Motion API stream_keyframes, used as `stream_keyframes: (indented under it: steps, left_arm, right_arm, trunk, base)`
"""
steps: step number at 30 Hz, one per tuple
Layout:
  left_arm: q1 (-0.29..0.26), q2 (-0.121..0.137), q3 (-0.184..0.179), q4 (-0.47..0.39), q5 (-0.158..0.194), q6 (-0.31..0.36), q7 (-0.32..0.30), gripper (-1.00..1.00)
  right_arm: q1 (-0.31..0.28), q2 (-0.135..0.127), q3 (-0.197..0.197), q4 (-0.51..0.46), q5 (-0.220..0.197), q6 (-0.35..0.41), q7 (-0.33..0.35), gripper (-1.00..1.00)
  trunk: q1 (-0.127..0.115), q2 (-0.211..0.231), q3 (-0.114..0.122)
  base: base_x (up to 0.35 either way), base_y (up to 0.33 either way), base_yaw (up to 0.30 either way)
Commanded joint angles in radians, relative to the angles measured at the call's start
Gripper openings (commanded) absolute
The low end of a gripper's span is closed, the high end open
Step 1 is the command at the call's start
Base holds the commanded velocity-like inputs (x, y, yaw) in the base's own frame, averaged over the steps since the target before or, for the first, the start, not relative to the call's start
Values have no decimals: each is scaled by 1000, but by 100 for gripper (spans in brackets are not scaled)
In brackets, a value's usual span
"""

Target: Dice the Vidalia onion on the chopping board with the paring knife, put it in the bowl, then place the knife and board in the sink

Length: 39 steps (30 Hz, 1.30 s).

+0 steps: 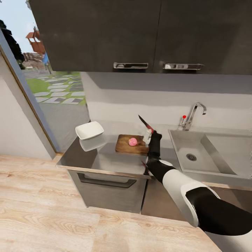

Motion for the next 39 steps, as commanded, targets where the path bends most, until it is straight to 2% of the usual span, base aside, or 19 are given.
stream_keyframes:
  steps: [1,16,27,39]
  left_arm:
    - [0,0,1,0,10,0,-10,100]
    - [0,0,1,-1,10,0,-10,100]
    - [0,0,1,0,11,0,-10,100]
    - [0,0,1,0,11,0,-10,100]
  right_arm:
    - [-1,0,5,-1,22,37,-14,-100]
    - [-1,0,13,26,96,57,-32,-100]
    - [-1,0,13,93,101,49,-31,-100]
    - [-1,0,13,100,101,19,-33,-100]
  trunk:
    - [0,-2,-2]
    - [0,-2,-2]
    - [0,-2,-2]
    - [0,-2,-2]
  base:
    - [-230,0,0]
    - [-33,0,0]
    - [0,36,0]
    - [-12,43,0]
